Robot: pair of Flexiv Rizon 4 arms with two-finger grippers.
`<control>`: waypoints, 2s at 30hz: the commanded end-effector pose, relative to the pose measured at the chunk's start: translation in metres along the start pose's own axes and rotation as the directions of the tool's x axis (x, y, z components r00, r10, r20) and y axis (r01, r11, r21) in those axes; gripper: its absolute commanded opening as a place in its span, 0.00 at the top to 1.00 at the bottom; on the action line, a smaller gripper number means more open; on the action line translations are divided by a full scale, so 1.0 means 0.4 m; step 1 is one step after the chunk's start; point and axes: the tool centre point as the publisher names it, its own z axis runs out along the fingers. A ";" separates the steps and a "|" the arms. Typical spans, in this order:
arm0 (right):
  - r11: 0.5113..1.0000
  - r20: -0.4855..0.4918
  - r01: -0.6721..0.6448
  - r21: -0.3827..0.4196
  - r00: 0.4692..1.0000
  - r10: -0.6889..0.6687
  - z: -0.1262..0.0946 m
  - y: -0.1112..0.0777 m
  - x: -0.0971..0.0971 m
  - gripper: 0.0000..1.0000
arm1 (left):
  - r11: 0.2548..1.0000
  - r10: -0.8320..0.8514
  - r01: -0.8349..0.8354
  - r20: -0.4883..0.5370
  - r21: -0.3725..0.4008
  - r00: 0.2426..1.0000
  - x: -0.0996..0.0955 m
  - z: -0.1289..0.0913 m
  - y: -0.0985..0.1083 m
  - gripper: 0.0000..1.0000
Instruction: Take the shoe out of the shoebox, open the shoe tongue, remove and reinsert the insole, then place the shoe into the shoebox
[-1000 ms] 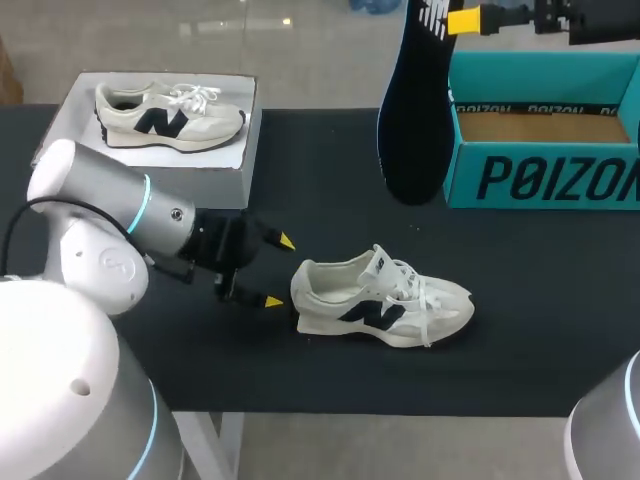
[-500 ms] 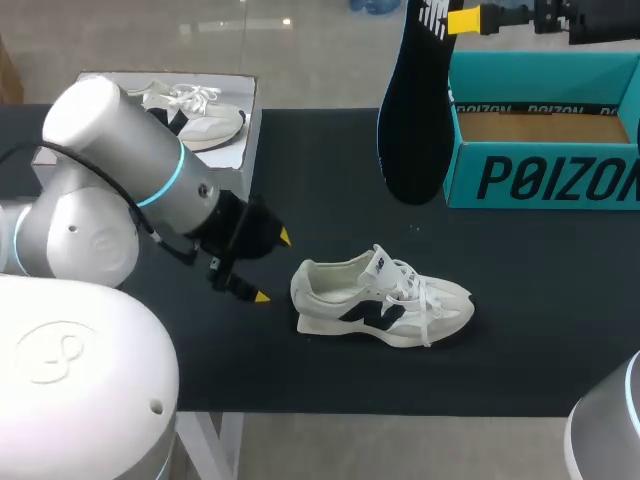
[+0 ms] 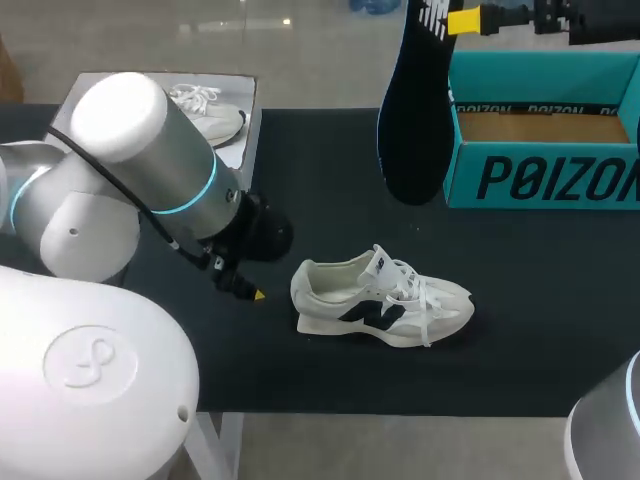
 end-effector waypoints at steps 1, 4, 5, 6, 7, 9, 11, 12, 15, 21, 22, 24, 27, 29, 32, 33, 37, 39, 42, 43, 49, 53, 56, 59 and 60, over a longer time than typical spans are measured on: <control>1.000 -0.001 -0.009 0.008 1.000 0.009 0.002 0.002 0.002 1.00 | 1.000 0.000 0.000 0.001 -0.019 1.000 0.000 0.003 -0.004 0.00; 0.999 -0.002 -0.030 0.031 1.000 0.030 -0.009 -0.001 0.008 1.00 | 1.000 0.000 0.000 0.001 -0.019 1.000 0.000 0.003 -0.004 0.00; 0.999 -0.003 -0.030 0.031 1.000 0.030 -0.010 -0.003 0.010 1.00 | 1.000 0.000 0.000 0.001 -0.019 1.000 0.000 0.003 -0.004 0.00; 0.999 -0.002 -0.031 0.033 1.000 0.031 -0.011 -0.004 0.012 1.00 | 1.000 0.000 0.000 0.001 -0.019 1.000 0.000 0.003 -0.004 0.00; 0.998 -0.005 -0.037 0.040 0.999 0.038 -0.013 -0.006 0.013 1.00 | 1.000 0.000 0.000 0.001 -0.019 1.000 0.000 0.003 -0.004 0.00; 0.998 -0.003 -0.043 0.048 0.999 0.043 -0.014 -0.009 0.014 1.00 | 1.000 0.000 0.000 0.001 -0.019 1.000 0.000 0.003 -0.004 0.00; 0.997 -0.001 -0.046 0.061 0.999 0.046 -0.015 -0.011 0.016 1.00 | 1.000 0.000 0.000 0.001 -0.019 1.000 0.000 0.003 -0.004 0.00; 0.997 0.003 -0.045 0.062 0.999 0.045 -0.015 -0.012 0.016 1.00 | 1.000 0.000 0.000 0.001 -0.019 1.000 0.000 0.003 -0.004 0.00; 0.997 0.005 -0.044 0.062 0.999 0.044 -0.018 -0.012 0.023 1.00 | 1.000 0.000 0.000 0.001 -0.019 1.000 0.000 0.003 -0.004 0.00; 0.997 0.019 -0.057 0.049 0.998 0.056 -0.024 -0.010 0.029 1.00 | 1.000 0.000 0.000 0.001 -0.019 1.000 0.000 0.003 -0.004 0.00; 0.997 0.019 -0.057 0.049 0.998 0.056 -0.024 -0.010 0.029 1.00 | 1.000 -0.001 0.001 0.024 -0.014 1.000 -0.008 0.005 -0.022 0.00; 0.997 0.019 -0.057 0.049 0.998 0.056 -0.024 -0.010 0.029 1.00 | 1.000 0.016 -0.016 0.015 0.015 1.000 -0.012 -0.001 -0.055 0.00; 0.997 0.019 -0.057 0.049 0.998 0.056 -0.024 -0.010 0.029 1.00 | 0.999 0.029 -0.030 0.038 0.038 0.999 -0.009 -0.021 -0.102 0.00; 0.997 0.019 -0.057 0.049 0.998 0.056 -0.024 -0.010 0.029 1.00 | 0.999 0.039 -0.040 0.039 0.036 0.998 -0.011 -0.024 -0.134 0.00; 0.997 0.019 -0.057 0.049 0.998 0.056 -0.024 -0.010 0.029 1.00 | 0.998 0.039 -0.041 0.043 0.037 0.998 -0.019 -0.018 -0.173 0.00; 0.997 0.019 -0.057 0.049 0.998 0.056 -0.024 -0.010 0.029 1.00 | 0.998 0.039 -0.041 0.043 0.038 0.998 -0.025 -0.012 -0.186 0.00; 0.997 0.019 -0.057 0.049 0.998 0.056 -0.024 -0.010 0.029 1.00 | 0.999 0.014 -0.015 0.034 0.035 0.999 -0.053 0.023 -0.219 0.00; 0.997 0.019 -0.057 0.049 0.998 0.056 -0.024 -0.010 0.029 1.00 | 0.998 -0.009 0.007 0.021 0.057 1.000 -0.072 0.044 -0.231 0.00; 0.997 0.019 -0.057 0.049 0.998 0.056 -0.024 -0.010 0.029 1.00 | 0.998 -0.033 0.033 0.006 0.044 0.999 -0.091 0.082 -0.245 0.00; 0.997 0.019 -0.057 0.049 0.998 0.056 -0.024 -0.010 0.029 1.00 | 0.999 -0.040 0.040 0.000 0.034 0.999 -0.092 0.094 -0.248 0.00; 0.997 0.019 -0.057 0.049 0.998 0.056 -0.024 -0.010 0.029 1.00 | 0.998 -0.062 0.061 -0.049 -0.031 0.997 -0.107 0.188 -0.263 0.00; 0.997 0.019 -0.057 0.049 0.998 0.056 -0.024 -0.010 0.029 1.00 | 0.995 -0.077 0.072 -0.066 -0.074 0.995 -0.113 0.241 -0.262 0.00; 0.997 0.019 -0.057 0.049 0.998 0.056 -0.024 -0.010 0.029 1.00 | 0.994 -0.081 0.072 -0.107 -0.088 0.991 -0.106 0.267 -0.256 0.00; 0.997 0.019 -0.057 0.049 0.998 0.056 -0.024 -0.010 0.029 1.00 | 0.991 -0.087 0.074 -0.120 -0.109 0.989 -0.106 0.287 -0.248 0.00; 0.997 0.019 -0.057 0.049 0.998 0.056 -0.024 -0.010 0.029 1.00 | 0.991 -0.089 0.074 -0.132 -0.111 0.987 -0.106 0.291 -0.246 0.00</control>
